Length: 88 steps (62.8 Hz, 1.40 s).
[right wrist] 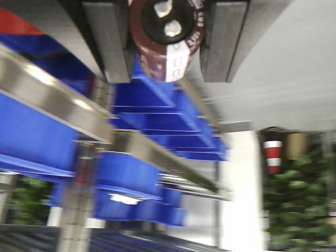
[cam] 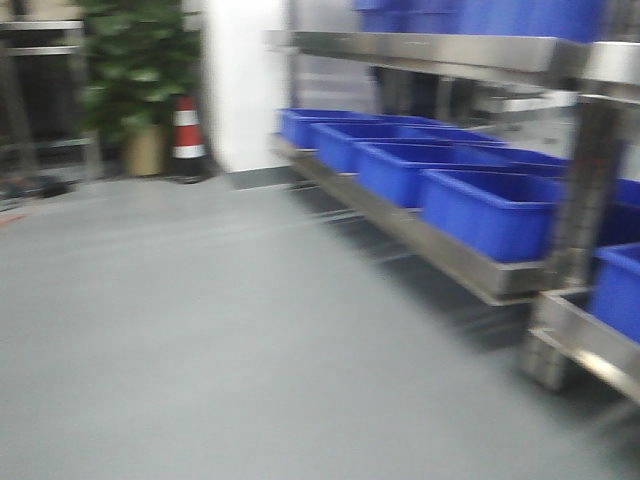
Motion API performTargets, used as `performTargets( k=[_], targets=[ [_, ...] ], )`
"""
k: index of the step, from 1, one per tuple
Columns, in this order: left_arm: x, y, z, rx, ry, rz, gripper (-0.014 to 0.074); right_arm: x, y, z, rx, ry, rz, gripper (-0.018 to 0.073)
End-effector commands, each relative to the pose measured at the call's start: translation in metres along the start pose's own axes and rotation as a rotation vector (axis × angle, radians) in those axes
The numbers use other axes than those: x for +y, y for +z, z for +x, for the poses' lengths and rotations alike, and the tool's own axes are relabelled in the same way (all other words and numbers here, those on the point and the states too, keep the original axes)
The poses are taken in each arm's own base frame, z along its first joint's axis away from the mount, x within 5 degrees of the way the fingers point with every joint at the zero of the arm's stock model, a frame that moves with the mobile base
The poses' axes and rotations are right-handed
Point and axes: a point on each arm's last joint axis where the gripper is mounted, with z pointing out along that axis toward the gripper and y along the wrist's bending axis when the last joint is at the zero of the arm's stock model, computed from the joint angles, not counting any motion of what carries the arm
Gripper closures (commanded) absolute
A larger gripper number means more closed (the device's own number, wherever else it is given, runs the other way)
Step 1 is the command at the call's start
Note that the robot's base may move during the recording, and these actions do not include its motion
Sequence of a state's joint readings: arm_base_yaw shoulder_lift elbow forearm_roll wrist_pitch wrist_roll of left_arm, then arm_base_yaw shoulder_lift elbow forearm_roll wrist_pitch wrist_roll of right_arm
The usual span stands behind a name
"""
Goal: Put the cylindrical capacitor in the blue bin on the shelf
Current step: 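Drive the base to the shelf of blue bins holding both parts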
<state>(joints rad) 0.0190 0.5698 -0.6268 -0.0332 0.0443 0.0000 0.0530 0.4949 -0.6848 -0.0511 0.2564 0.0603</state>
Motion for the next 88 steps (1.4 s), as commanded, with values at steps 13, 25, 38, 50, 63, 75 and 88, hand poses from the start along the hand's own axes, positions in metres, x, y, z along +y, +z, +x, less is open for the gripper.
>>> performTargets(
  k=[13,25,38,50,63,75,88],
  targets=[
    [-0.0003,-0.0014,-0.003,-0.024,-0.007,0.003,0.0708,0.0001,-0.0015,-0.0034,-0.037,-0.01,-0.001,0.0727],
    [-0.0003,-0.0014,-0.003,-0.024,-0.007,0.003,0.0708,0.0001,-0.0019,-0.0036,-0.039,-0.01,-0.001,0.0727],
    [-0.0003,-0.0014,-0.003,-0.024,-0.007,0.003,0.0708,0.0001,-0.0019,-0.0036,-0.039,-0.01,-0.001,0.0727],
    [-0.0003,-0.0014,-0.003,-0.024,-0.007,0.003,0.0708,0.0001,-0.0018,-0.0037,-0.04,-0.01,-0.001,0.0727],
    [-0.0003,-0.0014,-0.003,-0.024,-0.007,0.003,0.0708,0.0001,-0.0018,-0.0037,-0.04,-0.01,-0.001,0.0727],
    [-0.0003,-0.0014,-0.003,-0.024,-0.007,0.003,0.0708,0.0001,-0.0018,-0.0037,-0.04,-0.01,-0.001,0.0727],
    [-0.0003,-0.0014,-0.003,-0.024,-0.007,0.003,0.0708,0.0001,-0.0018,-0.0037,-0.04,-0.01,-0.001,0.0727]
  ],
)
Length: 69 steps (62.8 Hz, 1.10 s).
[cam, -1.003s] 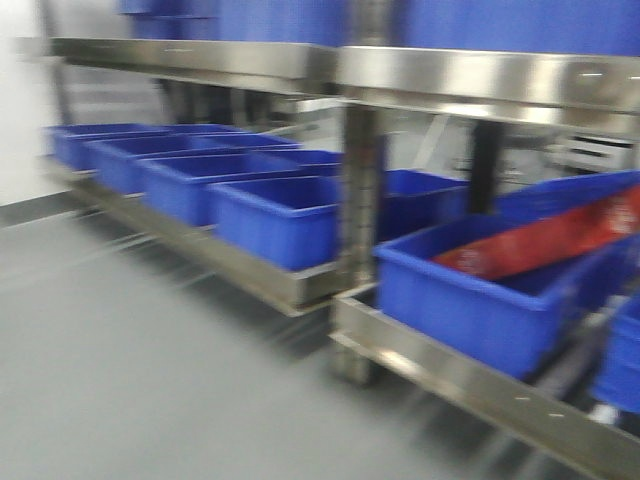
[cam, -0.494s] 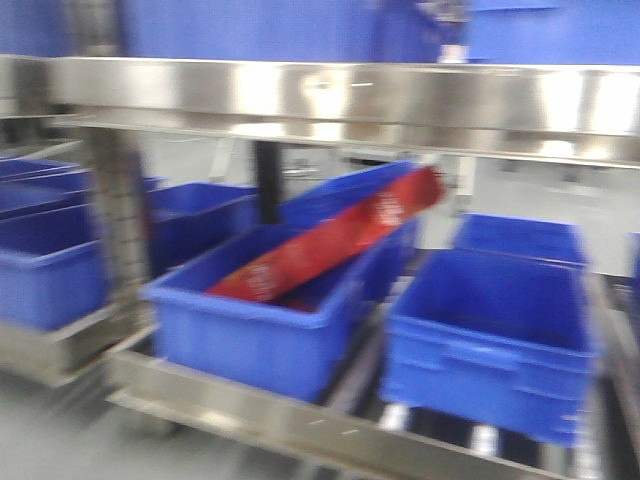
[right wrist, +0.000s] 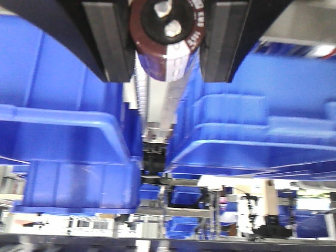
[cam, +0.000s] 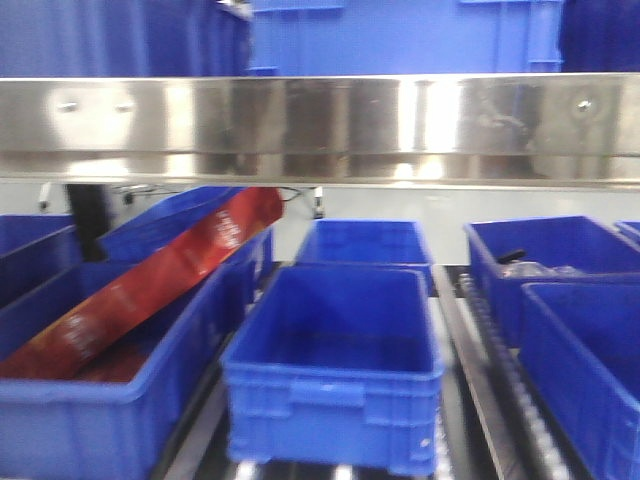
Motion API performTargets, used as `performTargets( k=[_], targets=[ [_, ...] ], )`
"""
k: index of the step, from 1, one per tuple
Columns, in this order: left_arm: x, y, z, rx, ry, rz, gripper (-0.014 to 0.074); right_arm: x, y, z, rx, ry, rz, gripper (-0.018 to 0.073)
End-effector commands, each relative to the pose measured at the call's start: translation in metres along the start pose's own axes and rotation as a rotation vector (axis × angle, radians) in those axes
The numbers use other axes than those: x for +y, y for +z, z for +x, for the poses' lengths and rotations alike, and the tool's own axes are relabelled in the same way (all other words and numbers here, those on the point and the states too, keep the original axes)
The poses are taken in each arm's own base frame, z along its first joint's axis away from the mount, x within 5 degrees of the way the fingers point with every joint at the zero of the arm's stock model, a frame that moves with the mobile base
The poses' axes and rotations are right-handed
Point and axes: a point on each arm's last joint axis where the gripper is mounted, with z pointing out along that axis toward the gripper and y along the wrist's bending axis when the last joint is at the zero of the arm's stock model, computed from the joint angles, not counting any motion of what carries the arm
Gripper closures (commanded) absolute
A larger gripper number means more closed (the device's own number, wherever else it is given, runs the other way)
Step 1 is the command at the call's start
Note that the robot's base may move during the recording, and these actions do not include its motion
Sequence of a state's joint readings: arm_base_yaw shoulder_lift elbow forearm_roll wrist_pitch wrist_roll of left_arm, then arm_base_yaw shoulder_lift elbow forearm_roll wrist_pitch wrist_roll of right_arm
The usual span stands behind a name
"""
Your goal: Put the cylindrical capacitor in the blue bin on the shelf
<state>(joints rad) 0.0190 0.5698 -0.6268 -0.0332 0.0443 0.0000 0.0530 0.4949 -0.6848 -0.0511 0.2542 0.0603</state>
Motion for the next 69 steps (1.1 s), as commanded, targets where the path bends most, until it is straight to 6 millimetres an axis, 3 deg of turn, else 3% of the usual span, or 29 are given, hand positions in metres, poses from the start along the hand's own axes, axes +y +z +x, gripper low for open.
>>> performTargets(
  k=[1,69],
  targets=[
    [-0.0003,-0.0014,-0.003,-0.024,-0.007,0.003,0.0708,0.0001,-0.0018,-0.0035,-0.038,-0.01,-0.001,0.0727],
    [-0.0003,-0.0014,-0.003,-0.024,-0.007,0.003,0.0708,0.0001,-0.0018,-0.0035,-0.038,-0.01,-0.001,0.0727]
  ],
)
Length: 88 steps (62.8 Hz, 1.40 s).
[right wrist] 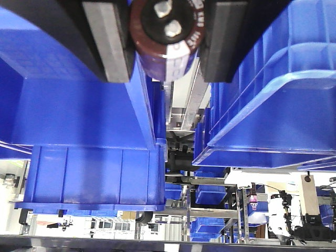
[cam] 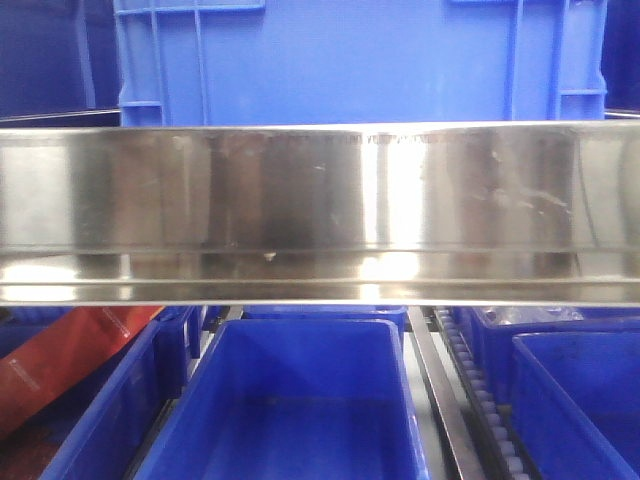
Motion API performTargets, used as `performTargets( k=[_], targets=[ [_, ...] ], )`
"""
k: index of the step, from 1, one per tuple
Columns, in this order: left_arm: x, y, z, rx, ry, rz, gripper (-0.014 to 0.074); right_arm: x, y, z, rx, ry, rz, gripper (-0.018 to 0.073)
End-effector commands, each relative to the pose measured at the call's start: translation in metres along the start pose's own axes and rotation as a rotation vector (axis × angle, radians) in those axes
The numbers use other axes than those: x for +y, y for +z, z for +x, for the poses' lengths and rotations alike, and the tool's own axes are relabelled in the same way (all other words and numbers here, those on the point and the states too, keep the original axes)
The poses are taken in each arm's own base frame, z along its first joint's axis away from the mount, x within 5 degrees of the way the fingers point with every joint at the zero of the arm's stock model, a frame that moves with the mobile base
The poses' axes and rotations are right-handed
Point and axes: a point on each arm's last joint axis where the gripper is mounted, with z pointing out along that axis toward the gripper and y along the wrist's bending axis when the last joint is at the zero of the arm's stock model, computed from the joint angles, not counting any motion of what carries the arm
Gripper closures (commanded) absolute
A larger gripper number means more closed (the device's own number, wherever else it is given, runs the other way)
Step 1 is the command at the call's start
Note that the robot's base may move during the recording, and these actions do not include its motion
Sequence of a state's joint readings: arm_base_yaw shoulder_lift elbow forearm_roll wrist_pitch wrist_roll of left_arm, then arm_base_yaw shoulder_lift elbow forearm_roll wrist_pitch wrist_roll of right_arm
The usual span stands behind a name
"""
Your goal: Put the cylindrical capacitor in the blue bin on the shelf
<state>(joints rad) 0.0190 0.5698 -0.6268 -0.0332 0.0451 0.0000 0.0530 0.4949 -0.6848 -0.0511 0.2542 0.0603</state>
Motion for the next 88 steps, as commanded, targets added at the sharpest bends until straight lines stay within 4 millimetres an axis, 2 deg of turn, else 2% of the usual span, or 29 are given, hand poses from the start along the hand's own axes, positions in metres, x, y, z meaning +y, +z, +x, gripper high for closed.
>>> performTargets(
  k=[1,61,70,79,88],
  targets=[
    [0.0,-0.001,-0.003,-0.025,-0.007,0.003,0.0708,0.0,-0.002,-0.004,-0.038,-0.01,-0.001,0.0727],
    [0.0,-0.001,-0.005,-0.047,-0.007,0.003,0.0708,0.0,-0.002,-0.005,-0.052,-0.01,-0.001,0.0727],
    [-0.001,-0.001,-0.008,-0.058,-0.008,0.007,0.0708,0.002,-0.002,-0.011,-0.111,0.054,-0.02,0.0727],
    [-0.008,0.009,-0.024,0.005,0.052,0.054,0.0708,0.006,0.007,-0.021,-0.147,0.036,-0.058,0.0727],
    [-0.026,0.035,-0.04,0.024,0.056,0.164,0.0708,0.017,0.028,-0.028,-0.108,0.034,-0.139,0.0727]
  ],
)
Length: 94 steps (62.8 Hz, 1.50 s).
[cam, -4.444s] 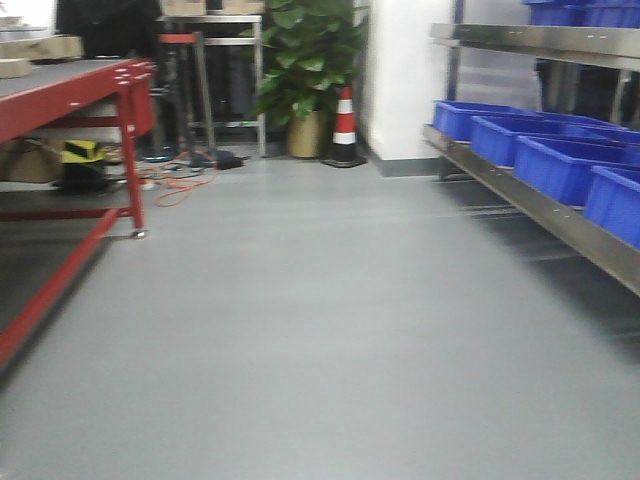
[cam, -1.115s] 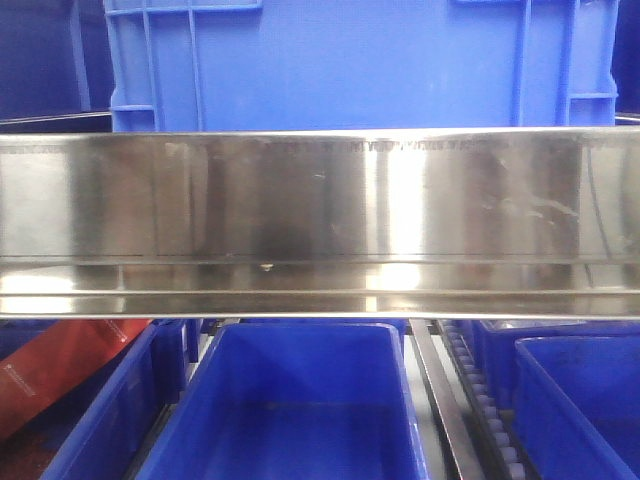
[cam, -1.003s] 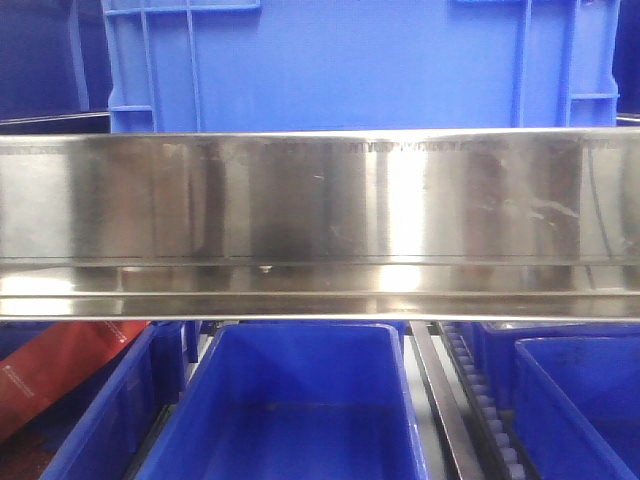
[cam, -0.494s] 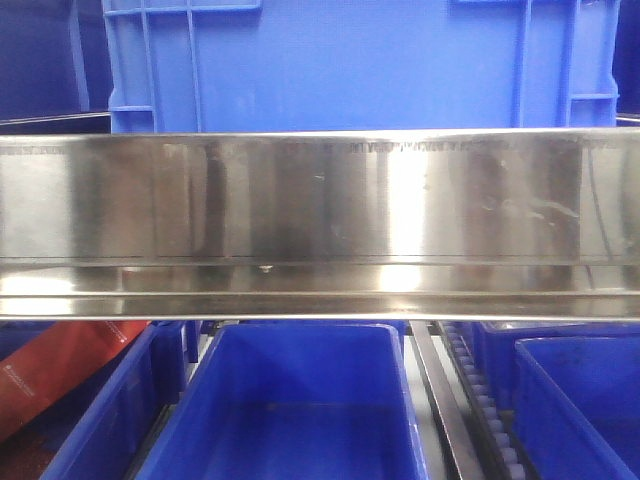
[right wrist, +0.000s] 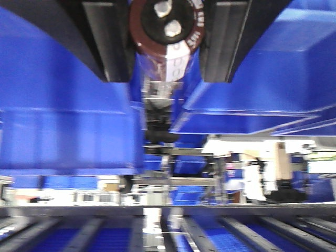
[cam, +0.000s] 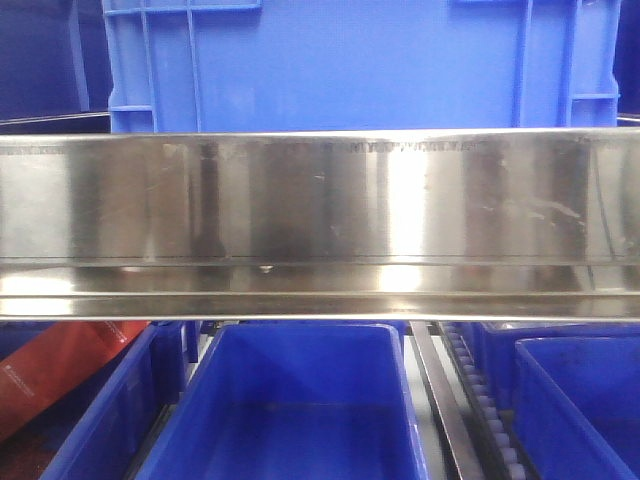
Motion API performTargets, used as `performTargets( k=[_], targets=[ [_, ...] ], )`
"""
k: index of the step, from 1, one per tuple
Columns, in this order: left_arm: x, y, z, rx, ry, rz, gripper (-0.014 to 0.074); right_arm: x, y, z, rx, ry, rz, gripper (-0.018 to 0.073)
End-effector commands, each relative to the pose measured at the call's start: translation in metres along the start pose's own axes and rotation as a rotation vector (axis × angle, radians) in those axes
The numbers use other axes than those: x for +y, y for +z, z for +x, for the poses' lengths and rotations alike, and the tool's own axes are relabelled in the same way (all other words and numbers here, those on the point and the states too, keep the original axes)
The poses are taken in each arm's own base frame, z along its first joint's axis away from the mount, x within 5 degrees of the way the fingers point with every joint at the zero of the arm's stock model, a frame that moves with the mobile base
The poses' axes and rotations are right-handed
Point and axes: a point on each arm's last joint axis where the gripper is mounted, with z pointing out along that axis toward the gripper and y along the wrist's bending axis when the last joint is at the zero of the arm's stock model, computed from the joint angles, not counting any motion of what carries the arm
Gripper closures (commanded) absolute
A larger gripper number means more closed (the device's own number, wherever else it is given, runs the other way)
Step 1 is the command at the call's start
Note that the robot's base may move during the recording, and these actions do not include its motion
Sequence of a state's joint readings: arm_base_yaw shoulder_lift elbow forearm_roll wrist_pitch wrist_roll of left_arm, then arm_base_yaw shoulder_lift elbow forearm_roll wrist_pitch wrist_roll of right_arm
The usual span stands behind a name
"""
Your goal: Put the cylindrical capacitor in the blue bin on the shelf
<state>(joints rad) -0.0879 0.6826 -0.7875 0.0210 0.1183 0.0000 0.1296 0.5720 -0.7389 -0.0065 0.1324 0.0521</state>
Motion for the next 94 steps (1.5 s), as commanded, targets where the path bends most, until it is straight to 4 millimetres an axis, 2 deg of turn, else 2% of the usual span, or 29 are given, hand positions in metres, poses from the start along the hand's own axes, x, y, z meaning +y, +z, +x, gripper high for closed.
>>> performTargets(
  k=[1,10,15,31,40,52,56,61,71,75,78,82,88,92,94],
  targets=[
    [-0.011,0.017,-0.012,0.001,0.016,0.073,0.0708,0.008,0.017,-0.006,-0.005,-0.004,-0.057,0.0727],
    [-0.035,0.053,-0.017,0.045,0.022,0.184,0.0708,0.023,0.046,-0.011,0.042,-0.002,-0.141,0.0727],
    [-0.049,0.073,-0.018,0.064,0.022,0.232,0.0708,0.033,0.069,-0.011,0.077,-0.001,-0.179,0.0727],
    [-0.083,0.133,-0.011,0.106,-0.039,0.299,0.0708,0.062,0.135,0.003,0.164,-0.006,-0.241,0.0727],
    [-0.096,0.156,-0.004,0.122,-0.066,0.317,0.0708,0.075,0.16,0.013,0.171,0.0,-0.267,0.0727],
    [-0.113,0.17,0.012,0.173,-0.057,0.35,0.0706,0.088,0.181,0.024,0.209,-0.004,-0.286,0.0727],
    [-0.116,0.172,0.017,0.185,-0.055,0.356,0.0675,0.089,0.184,0.027,0.215,-0.005,-0.286,0.0725],
    [-0.118,0.174,0.019,0.193,-0.053,0.358,0.0571,0.089,0.186,0.031,0.241,-0.009,-0.285,0.063],
    [-0.118,0.174,0.019,0.193,-0.053,0.358,0.0231,0.089,0.185,0.036,0.299,0.005,-0.282,0.0224],
    [-0.118,0.174,0.019,0.193,-0.053,0.358,0.0126,0.089,0.185,0.036,0.299,0.007,-0.282,0.0105],
    [-0.118,0.174,0.019,0.193,-0.053,0.358,0.0074,0.089,0.185,0.036,0.299,0.007,-0.282,0.0053],
    [-0.118,0.174,0.019,0.193,-0.053,0.358,0.0045,0.089,0.184,0.035,0.297,0.008,-0.282,0.0025],
    [-0.117,0.172,0.014,0.178,-0.056,0.358,0.0051,0.088,0.18,0.029,0.289,0.009,-0.283,0.0037],
    [-0.115,0.17,0.007,0.157,-0.06,0.358,0.0076,0.086,0.173,0.022,0.278,0.01,-0.284,0.0069],
    [-0.115,0.168,0.001,0.142,-0.063,0.359,0.0115,0.085,0.169,0.018,0.272,0.011,-0.284,0.0093]
  ],
)
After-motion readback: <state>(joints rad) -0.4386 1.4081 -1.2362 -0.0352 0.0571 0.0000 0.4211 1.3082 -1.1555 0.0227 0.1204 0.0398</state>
